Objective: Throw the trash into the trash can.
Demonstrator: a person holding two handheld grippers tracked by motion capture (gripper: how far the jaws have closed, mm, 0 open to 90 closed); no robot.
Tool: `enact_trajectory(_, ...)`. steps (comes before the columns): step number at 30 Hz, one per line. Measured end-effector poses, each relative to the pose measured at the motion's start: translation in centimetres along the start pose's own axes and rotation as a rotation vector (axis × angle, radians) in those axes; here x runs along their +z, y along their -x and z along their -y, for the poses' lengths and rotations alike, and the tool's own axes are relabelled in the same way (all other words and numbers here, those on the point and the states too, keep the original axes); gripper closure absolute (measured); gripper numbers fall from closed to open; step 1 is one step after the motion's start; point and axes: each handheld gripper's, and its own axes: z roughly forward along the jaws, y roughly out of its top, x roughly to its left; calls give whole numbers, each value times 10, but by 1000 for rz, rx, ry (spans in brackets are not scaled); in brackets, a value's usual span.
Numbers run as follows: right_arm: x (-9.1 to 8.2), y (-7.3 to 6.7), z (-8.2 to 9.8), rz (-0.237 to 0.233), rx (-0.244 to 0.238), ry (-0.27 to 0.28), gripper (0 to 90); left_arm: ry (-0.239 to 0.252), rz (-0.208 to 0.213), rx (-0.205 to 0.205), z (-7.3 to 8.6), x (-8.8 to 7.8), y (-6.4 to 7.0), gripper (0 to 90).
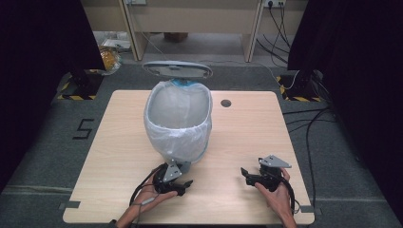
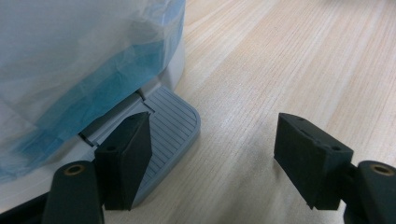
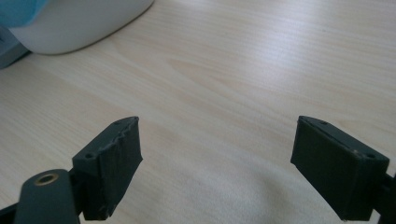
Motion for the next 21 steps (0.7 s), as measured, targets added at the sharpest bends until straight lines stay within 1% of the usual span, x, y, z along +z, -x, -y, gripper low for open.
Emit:
enact_trajectory(7, 1, 2, 8, 11, 6, -42, 157, -2, 0, 2, 0, 0, 0, 271)
enact_trajectory(9, 2, 3, 9, 38, -11, -66, 158, -4, 1, 3, 0, 0, 0, 271)
enact_trajectory(10, 2, 3, 9, 38, -11, -66, 158, -4, 1, 3, 0, 0, 0, 271)
enact_trajectory(11, 2, 2, 9, 42, -16, -81, 159, -5, -1, 5, 0, 0, 0, 271)
enact_trajectory(14, 2, 2, 10, 51, -23, -96, 159, -5, -1, 5, 0, 0, 0, 271)
enact_trajectory(15, 3, 1, 10, 53, -26, -112, 159, -5, -1, 5, 0, 0, 0, 271)
enact_trajectory(16, 3, 1, 10, 53, -26, -112, 159, -5, -1, 5, 0, 0, 0, 271)
enact_trajectory(18, 3, 1, 10, 54, -21, -137, 155, -5, -1, 5, 0, 0, 0, 271)
enact_trajectory(19, 3, 2, 11, 48, -3, -140, 152, -5, 0, 4, 0, 0, 0, 271)
enact_trajectory(21, 3, 2, 11, 48, -4, -140, 152, -5, 0, 4, 0, 0, 0, 271)
